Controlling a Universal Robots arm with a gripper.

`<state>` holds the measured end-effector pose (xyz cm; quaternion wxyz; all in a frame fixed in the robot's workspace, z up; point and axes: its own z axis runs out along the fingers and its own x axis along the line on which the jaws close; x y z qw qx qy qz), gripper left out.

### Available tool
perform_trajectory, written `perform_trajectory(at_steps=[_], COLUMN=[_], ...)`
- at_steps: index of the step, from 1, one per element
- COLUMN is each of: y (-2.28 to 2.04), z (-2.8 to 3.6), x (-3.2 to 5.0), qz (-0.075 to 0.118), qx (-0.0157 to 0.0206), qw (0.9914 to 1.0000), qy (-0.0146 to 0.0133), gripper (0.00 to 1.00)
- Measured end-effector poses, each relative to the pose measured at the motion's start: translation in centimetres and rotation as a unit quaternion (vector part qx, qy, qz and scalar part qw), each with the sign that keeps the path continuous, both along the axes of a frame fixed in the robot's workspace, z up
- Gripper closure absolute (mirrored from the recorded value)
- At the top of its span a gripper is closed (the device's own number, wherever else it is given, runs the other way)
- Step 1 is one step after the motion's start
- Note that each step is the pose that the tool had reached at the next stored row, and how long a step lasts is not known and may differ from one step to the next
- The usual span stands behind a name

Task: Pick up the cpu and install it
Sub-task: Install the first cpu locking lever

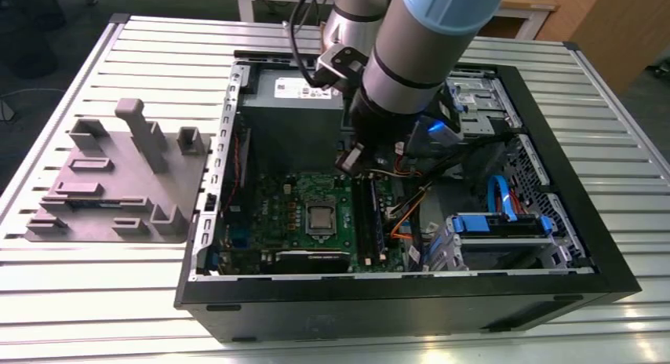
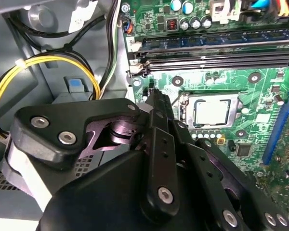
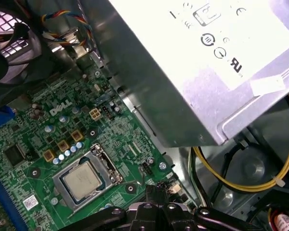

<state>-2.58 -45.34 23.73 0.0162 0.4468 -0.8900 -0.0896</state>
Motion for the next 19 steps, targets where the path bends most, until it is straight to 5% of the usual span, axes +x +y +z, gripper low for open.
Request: perform_trajectory(at_steps=[10,19], y=[0.15,-1.17], z=[-0.14,-0.13], x=[-0.44,-0.64], qz=[0.004,0.011], qx=[0.0014,0.0012], qw=[0.99999,0.99994], qy=[-0.0001,-0.0001], gripper=[0.9,0.9])
